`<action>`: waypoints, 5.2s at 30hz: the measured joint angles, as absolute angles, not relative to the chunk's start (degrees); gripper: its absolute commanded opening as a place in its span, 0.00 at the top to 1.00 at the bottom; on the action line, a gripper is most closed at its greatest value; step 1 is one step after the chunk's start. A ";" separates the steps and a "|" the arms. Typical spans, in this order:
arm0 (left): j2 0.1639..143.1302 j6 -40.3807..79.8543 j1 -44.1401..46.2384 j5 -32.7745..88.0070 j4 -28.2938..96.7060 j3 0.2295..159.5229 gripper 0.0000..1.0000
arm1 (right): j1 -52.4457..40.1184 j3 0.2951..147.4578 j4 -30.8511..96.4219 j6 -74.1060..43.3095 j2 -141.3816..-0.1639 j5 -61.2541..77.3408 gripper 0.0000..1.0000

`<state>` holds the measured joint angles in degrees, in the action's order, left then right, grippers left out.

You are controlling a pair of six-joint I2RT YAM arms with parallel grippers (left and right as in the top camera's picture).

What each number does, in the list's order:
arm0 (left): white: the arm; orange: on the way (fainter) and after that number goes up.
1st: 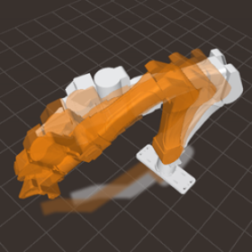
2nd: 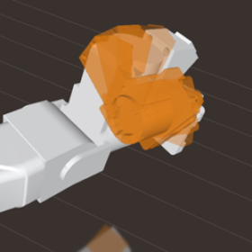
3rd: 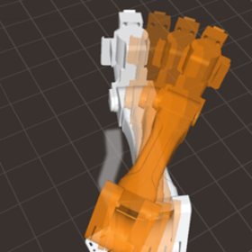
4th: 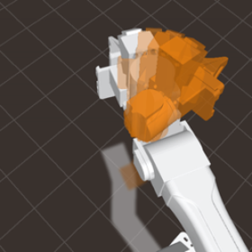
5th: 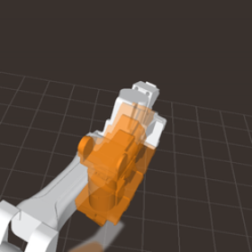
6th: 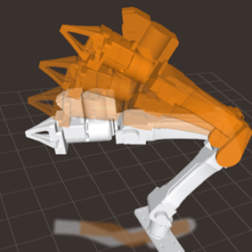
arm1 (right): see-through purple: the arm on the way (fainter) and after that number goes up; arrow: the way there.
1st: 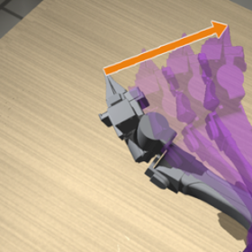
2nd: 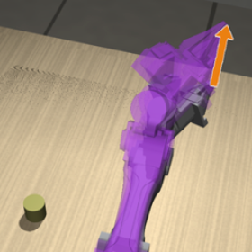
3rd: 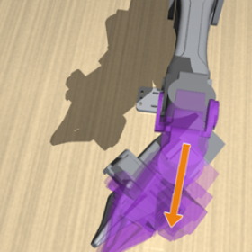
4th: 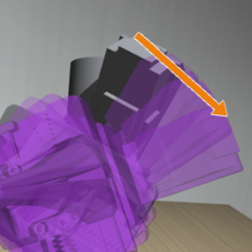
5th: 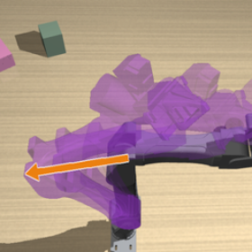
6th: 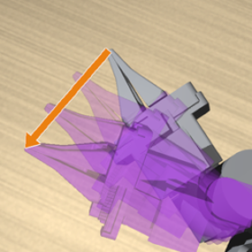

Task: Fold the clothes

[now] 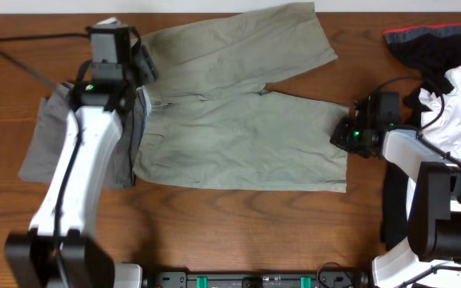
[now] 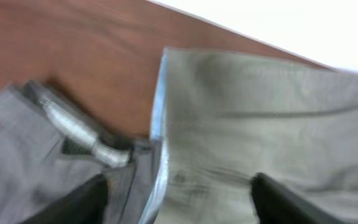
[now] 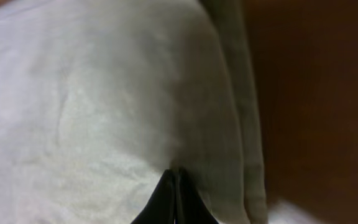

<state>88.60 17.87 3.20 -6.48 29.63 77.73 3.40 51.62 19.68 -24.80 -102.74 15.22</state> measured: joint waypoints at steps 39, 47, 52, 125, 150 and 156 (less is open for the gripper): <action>88.05 19.46 3.09 7.33 31.94 41.50 0.18 | 6.96 48.56 38.81 -21.37 -75.20 11.81 0.50; 86.17 18.06 3.09 6.44 21.28 37.93 0.44 | 6.96 48.56 39.03 -21.37 -75.20 11.88 0.50; 86.02 17.72 2.90 8.21 21.74 37.76 0.44 | 6.96 48.56 39.18 -21.37 -75.20 11.97 0.50; 86.52 18.02 2.79 15.51 33.28 39.13 0.93 | 10.07 40.32 48.18 -28.12 -87.37 4.78 0.51; 86.52 18.00 2.79 15.51 33.21 39.13 0.94 | 10.37 44.40 53.43 -25.82 -82.52 4.36 0.99; 86.54 18.00 2.92 15.90 33.23 39.13 0.93 | 10.37 44.40 52.14 -25.26 -82.52 1.78 0.98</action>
<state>86.54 18.00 2.92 15.90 33.23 39.13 10.37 44.40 52.14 -25.26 -82.52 1.78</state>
